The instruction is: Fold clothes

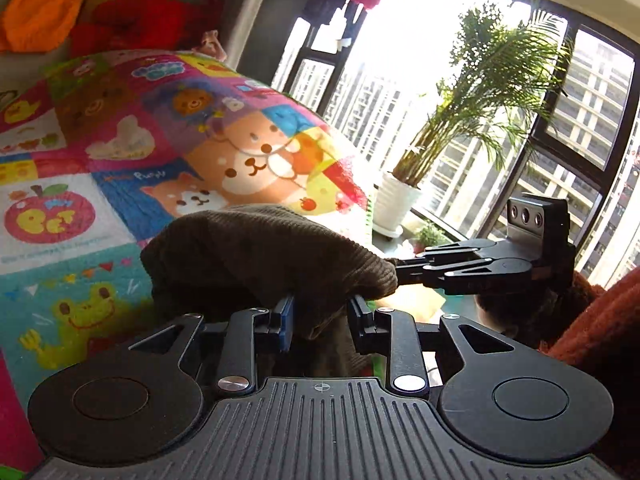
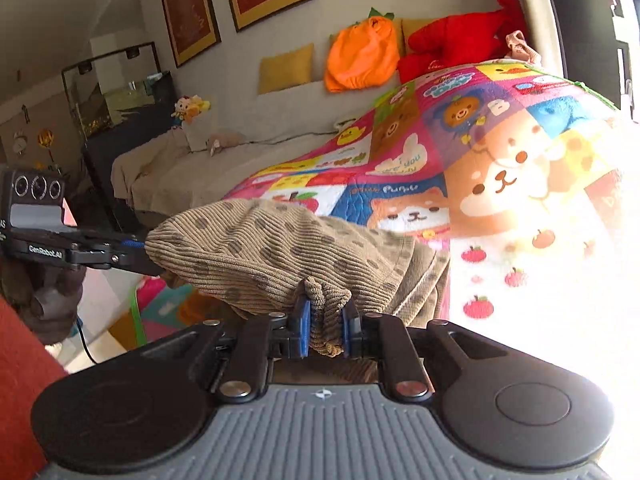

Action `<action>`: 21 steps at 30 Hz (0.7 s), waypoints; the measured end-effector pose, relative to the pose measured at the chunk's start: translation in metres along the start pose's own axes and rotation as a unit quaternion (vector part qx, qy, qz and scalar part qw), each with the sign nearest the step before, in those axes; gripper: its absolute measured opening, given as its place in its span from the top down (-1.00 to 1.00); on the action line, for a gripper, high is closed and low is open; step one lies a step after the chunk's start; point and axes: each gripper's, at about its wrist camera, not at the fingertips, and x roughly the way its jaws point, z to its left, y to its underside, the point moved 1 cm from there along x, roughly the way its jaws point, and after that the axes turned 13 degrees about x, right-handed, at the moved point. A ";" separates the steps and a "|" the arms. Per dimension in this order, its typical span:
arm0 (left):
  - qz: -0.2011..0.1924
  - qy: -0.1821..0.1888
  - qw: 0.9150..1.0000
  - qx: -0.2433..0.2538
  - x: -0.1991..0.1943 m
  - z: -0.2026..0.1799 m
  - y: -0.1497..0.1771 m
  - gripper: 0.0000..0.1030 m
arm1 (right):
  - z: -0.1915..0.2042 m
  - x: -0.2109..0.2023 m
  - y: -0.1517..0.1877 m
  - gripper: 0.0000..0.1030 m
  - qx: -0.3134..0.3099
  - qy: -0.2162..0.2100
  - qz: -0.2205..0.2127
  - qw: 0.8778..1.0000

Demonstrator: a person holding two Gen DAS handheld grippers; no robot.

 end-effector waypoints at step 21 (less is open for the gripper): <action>0.070 -0.091 0.993 -0.013 0.081 0.036 -0.010 -0.28 | 0.002 -0.028 0.004 0.07 -0.026 0.026 -0.025 0.999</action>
